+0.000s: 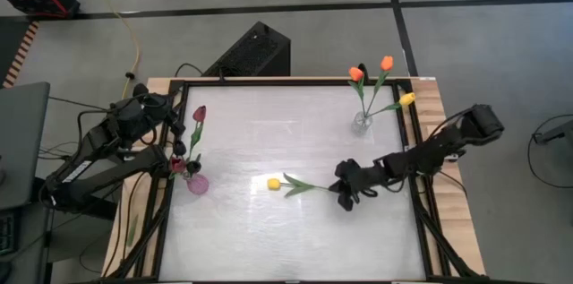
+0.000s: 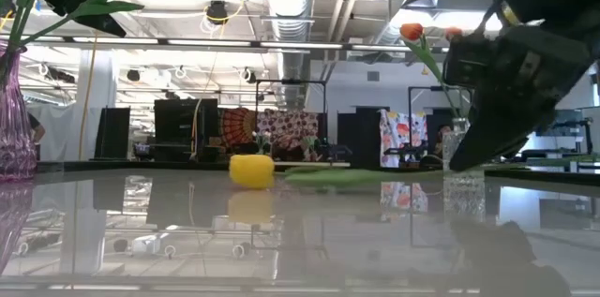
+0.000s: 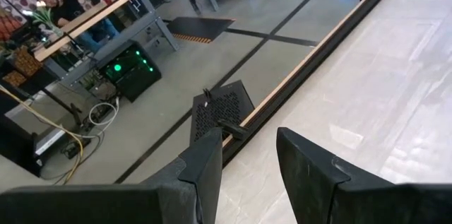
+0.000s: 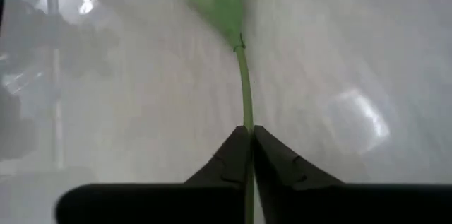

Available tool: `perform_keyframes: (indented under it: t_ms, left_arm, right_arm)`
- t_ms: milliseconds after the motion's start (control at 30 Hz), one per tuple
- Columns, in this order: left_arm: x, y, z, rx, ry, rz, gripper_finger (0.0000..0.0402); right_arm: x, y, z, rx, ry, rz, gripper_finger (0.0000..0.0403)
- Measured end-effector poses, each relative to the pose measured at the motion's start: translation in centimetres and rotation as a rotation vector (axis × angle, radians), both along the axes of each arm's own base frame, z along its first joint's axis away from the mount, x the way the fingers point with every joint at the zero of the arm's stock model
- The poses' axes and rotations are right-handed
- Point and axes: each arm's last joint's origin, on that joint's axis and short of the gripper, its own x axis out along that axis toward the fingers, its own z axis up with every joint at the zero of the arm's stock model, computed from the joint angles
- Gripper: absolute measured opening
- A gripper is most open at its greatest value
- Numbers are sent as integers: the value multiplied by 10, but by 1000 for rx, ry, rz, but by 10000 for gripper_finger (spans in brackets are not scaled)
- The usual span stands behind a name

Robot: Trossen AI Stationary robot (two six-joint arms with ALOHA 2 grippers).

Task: Sort flowers into vase by color
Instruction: Put the yellow tulip into the transparent vase

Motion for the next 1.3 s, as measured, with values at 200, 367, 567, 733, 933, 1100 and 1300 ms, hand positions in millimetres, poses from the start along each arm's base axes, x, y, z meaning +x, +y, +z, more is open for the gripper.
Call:
perform_keyframes:
  t_ms: [200,367,567,733,933,1100,1300]
  left_arm:
    - [0,0,0,-1,0,0,125]
    - [0,0,0,-1,-1,-1,125]
    - [0,0,0,-7,-5,-17,125]
    - [1,-1,0,-15,-12,-30,125]
    - [1,-1,0,-15,-12,-30,125]
    - [1,-1,0,-16,-11,-30,125]
    - [1,-1,-1,-16,-10,-30,125]
  right_arm:
    - [3,-20,16,78,52,7,99]
    - [21,-28,29,34,140,27,109]
    - [61,-19,26,-64,266,123,107]
    - [84,-7,14,-179,421,186,106]
    - [101,9,3,-227,476,231,106]
    - [100,11,7,-273,514,217,106]
    - [99,7,21,-282,486,180,107]
